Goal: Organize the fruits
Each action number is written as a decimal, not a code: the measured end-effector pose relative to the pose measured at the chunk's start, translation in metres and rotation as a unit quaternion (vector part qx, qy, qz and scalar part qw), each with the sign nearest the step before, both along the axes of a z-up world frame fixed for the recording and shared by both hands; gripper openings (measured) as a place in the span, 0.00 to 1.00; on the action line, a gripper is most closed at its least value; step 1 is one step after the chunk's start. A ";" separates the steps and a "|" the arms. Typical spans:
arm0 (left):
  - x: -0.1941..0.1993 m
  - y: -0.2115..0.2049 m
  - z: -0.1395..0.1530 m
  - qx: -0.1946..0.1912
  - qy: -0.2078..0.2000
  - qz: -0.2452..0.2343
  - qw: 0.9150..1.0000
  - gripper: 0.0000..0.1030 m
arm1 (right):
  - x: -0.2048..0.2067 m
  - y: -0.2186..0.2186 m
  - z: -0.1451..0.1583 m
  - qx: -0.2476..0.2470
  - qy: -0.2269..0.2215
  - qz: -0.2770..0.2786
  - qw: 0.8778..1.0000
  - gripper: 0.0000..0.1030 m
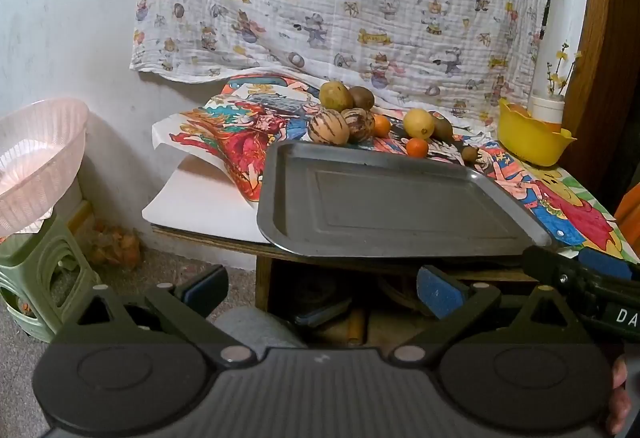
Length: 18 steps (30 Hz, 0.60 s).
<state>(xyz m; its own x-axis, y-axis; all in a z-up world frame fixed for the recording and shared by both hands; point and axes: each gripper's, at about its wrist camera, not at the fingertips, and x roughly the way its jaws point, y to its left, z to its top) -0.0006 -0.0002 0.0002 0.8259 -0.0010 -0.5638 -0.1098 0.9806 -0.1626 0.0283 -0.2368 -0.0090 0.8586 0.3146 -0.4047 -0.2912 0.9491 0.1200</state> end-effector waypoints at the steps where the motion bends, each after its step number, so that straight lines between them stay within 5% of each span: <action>1: 0.000 0.000 0.000 0.000 0.000 0.000 1.000 0.99 | 0.000 0.000 0.000 0.000 -0.001 0.000 1.000 1.00; 18: 0.001 0.000 0.000 -0.001 0.002 0.000 1.000 0.99 | 0.000 0.000 0.000 0.000 0.000 0.000 1.000 1.00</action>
